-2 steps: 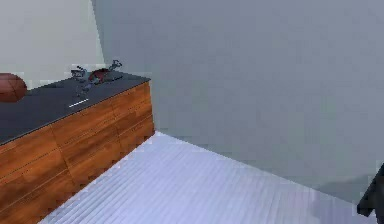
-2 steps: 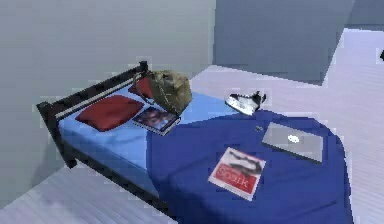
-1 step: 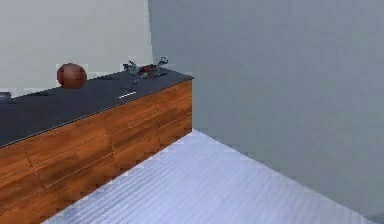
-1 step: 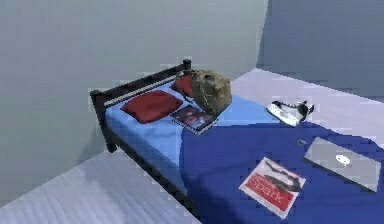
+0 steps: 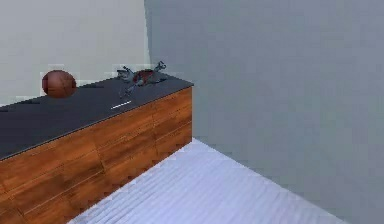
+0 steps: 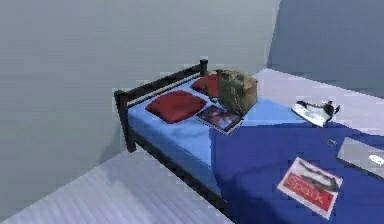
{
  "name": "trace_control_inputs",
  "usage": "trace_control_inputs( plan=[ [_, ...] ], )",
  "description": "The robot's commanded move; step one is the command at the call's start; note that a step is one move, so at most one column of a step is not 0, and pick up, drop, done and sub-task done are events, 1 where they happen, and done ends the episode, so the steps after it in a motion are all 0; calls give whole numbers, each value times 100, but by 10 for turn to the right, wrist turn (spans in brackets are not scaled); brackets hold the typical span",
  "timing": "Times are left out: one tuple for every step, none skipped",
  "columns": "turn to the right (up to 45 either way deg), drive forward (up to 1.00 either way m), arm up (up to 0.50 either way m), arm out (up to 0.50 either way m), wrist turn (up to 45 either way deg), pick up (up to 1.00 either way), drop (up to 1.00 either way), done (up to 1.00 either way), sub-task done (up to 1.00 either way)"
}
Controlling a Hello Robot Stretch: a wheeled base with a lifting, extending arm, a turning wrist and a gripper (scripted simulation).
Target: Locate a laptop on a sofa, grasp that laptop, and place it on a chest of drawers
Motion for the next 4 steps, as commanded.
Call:
trace_control_inputs(
  plan=[
    [-450,0,0,0,0,0,0,0,0],
    [0,15,0,0,0,0,0,0,0],
    [-450,0,0,0,0,0,0,0,0],
    [-450,0,0,0,0,0,0,0,0]
  ],
)
